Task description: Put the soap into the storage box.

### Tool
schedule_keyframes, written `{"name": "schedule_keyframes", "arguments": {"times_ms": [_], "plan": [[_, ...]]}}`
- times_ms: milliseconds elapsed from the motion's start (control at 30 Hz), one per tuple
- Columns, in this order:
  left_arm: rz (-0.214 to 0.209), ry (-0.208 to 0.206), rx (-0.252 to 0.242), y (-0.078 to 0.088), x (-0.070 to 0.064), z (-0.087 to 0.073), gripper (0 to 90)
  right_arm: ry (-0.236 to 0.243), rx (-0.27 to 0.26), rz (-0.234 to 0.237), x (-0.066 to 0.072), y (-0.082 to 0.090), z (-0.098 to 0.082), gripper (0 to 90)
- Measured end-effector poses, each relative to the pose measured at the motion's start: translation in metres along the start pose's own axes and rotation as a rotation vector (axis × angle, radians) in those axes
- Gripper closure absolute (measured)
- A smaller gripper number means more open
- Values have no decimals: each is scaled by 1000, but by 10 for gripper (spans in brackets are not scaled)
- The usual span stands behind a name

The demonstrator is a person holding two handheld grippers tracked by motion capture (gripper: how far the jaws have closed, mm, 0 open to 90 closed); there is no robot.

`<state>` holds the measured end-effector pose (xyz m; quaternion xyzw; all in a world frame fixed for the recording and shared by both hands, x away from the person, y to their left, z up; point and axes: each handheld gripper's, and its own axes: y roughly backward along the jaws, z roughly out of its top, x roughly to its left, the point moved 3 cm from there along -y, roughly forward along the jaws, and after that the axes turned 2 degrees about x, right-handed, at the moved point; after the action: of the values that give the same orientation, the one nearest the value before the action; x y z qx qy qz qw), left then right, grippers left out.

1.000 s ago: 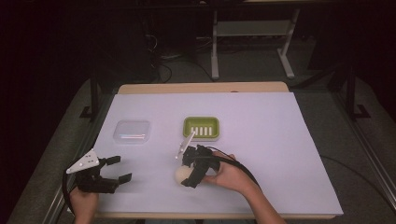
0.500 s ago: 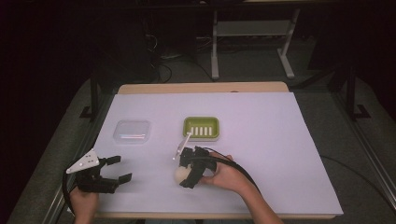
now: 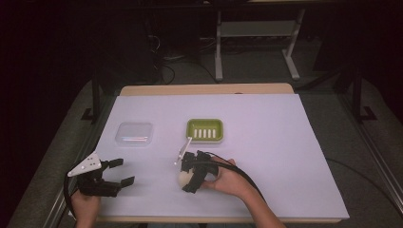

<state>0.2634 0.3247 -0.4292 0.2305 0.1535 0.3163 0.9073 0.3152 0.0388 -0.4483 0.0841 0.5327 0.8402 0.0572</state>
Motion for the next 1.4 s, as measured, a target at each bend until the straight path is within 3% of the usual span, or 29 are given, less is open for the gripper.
{"name": "schedule_keyframes", "arguments": {"times_ms": [567, 933, 1400], "plan": [[-1, 2, -2, 0, 0, 0, 132, 7, 35, -22, 0, -10, -1, 160], [-3, -5, -4, 0, 0, 0, 132, 28, 33, -15, 3, -8, 0, 230], [-3, -2, -10, 0, 0, 0, 132, 43, 35, -25, 4, -7, -1, 235]]}}
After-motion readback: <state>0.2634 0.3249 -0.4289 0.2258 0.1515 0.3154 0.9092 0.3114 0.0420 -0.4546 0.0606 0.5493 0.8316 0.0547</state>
